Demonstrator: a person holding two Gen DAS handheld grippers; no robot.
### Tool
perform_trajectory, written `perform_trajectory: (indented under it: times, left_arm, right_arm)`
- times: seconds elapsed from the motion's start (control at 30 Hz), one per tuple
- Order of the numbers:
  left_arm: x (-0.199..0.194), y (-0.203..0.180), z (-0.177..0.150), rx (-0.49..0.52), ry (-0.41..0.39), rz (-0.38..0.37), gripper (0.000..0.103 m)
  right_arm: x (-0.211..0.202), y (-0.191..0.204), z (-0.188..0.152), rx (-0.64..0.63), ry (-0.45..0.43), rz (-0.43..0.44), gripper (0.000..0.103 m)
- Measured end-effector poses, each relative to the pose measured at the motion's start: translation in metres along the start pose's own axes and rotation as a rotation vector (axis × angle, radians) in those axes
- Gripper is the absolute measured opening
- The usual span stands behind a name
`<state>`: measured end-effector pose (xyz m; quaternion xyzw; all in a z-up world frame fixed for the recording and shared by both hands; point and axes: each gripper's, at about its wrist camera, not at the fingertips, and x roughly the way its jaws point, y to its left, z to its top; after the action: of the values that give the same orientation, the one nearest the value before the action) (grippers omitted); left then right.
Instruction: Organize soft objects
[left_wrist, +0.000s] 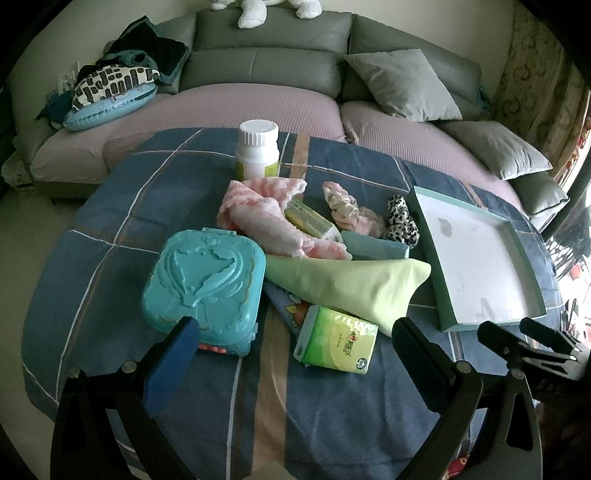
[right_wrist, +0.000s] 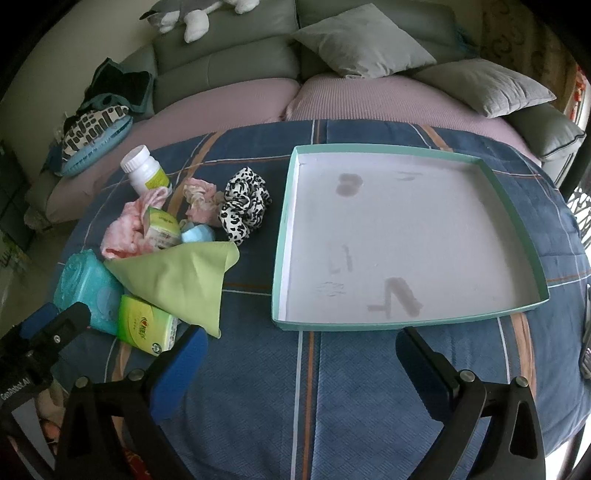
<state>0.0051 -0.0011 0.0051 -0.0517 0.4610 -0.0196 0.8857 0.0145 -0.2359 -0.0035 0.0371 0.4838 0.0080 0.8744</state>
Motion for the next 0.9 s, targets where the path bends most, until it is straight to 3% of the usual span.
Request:
perform_trajectory:
  times: [0.17, 0.43, 0.7, 0.9]
  left_arm:
    - [-0.011, 0.004, 0.013, -0.018, -0.022, -0.009, 0.103]
    - [-0.026, 0.018, 0.069, -0.048, -0.107, 0.026, 0.103]
    - [0.007, 0.024, 0.115, -0.1, -0.032, 0.081, 0.103]
    - [0.04, 0.031, 0.13, -0.175, 0.037, 0.127, 0.103]
  right_arm:
    - [-0.003, 0.001, 0.005, -0.004, -0.004, 0.015, 0.103]
    - [-0.015, 0.014, 0.04, -0.047, -0.073, 0.06, 0.103]
    - [0.005, 0.028, 0.085, -0.061, -0.098, 0.08, 0.102]
    - [0.036, 0.032, 0.107, -0.033, -0.045, 0.095, 0.089]
